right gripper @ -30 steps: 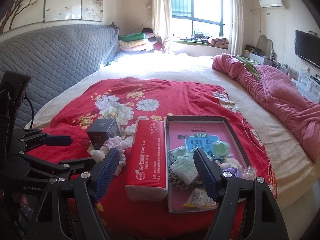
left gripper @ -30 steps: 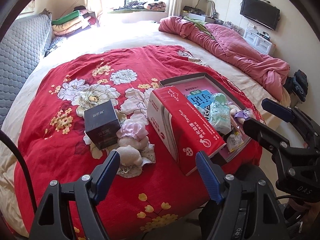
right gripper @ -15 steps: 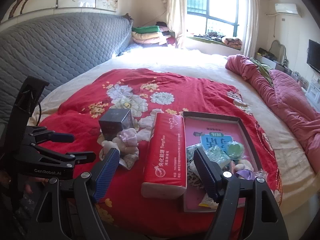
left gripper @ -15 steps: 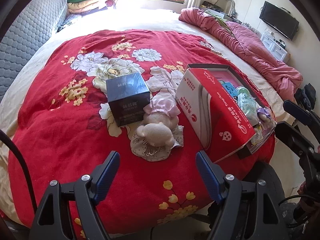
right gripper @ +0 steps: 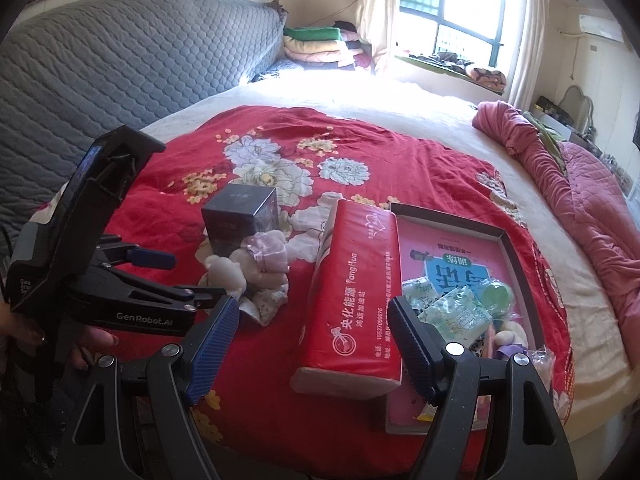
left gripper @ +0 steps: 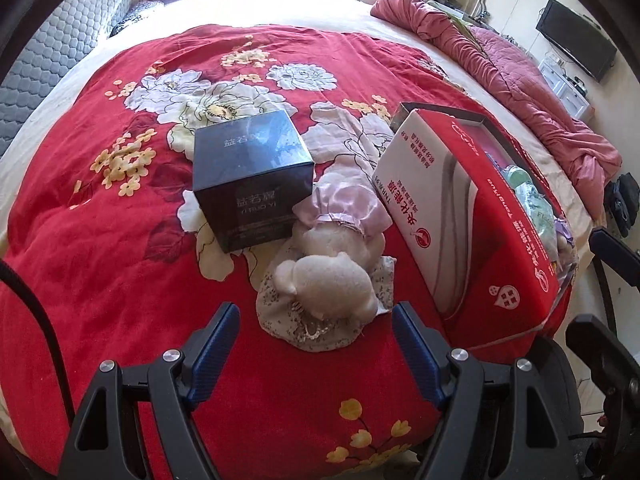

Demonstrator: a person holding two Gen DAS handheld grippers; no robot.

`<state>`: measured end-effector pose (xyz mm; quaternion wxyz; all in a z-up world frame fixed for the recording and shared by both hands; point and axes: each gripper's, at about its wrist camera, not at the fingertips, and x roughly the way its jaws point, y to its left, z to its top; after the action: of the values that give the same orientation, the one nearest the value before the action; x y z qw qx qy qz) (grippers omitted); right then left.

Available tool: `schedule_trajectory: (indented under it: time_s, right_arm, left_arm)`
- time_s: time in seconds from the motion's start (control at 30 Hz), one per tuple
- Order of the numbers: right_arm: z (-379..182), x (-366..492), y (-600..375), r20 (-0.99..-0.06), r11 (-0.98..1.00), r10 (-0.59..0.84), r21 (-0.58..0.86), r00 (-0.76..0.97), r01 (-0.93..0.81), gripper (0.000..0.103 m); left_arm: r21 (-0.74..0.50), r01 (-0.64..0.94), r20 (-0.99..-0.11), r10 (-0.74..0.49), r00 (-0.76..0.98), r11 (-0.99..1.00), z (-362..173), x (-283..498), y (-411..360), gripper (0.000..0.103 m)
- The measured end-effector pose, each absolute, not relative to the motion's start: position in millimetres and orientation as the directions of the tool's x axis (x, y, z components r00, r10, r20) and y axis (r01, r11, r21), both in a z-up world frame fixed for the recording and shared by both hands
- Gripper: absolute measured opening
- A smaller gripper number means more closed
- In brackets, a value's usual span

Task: Organize soft objects
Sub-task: 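Grasp the cream teddy bear with the left tool while the right tool grasps the floral scrunchie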

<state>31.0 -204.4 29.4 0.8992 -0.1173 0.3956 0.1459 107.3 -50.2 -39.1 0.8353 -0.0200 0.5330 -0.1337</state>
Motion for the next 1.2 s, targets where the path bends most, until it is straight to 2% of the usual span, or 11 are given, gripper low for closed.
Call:
schedule_trajectory:
  time_s: [0.23, 0.4, 0.57, 0.67, 0.83, 1.0, 1.2]
  right_arm:
    - [24.0, 38.8, -204.9, -0.758, 0.931, 0.168, -0.088, 0.63, -0.355, 0.078]
    - [20.4, 45.8, -202.4, -0.767, 0.929, 0.157, -0.099, 0.623, -0.356, 0.078]
    - [15.3, 51.8, -189.3, -0.776, 0.915, 0.135, -0.142, 0.616, -0.378, 0.078]
    - [10.4, 56.2, -176.5, -0.784, 0.898, 0.13, -0.167, 0.607, -0.408, 0.078]
    - [-2.4, 65.8, -147.3, -0.811, 0.855, 0.134, -0.195, 0.57, -0.48, 0.078]
    - [-25.6, 79.5, -117.6, -0.856, 0.819, 0.146, -0.177, 0.497, -0.546, 0.078]
    - [-63.9, 104.8, -92.9, -0.91, 0.827, 0.131, -0.119, 0.393, -0.55, 0.078]
  left_arm:
    - [-0.134, 0.222, -0.901, -0.212, 0.379, 0.966, -50.9, 127.5, -63.3, 0.077]
    - [-0.15, 0.232, -0.902, -0.229, 0.366, 0.961, -58.0, 136.7, -64.9, 0.055]
    - [-0.233, 0.232, -0.877, -0.307, 0.37, 0.945, -53.2, 136.2, -54.2, 0.046]
    - [-0.294, 0.225, -0.854, -0.361, 0.376, 0.929, -45.7, 133.6, -39.8, 0.045]
    - [-0.321, 0.197, -0.838, -0.375, 0.397, 0.926, -33.1, 122.8, -12.3, 0.045]
    - [-0.256, 0.164, -0.851, -0.302, 0.43, 0.953, -28.9, 118.4, 15.6, 0.045]
    - [-0.269, 0.115, -0.866, -0.293, 0.406, 0.956, -42.6, 118.2, 46.3, 0.044]
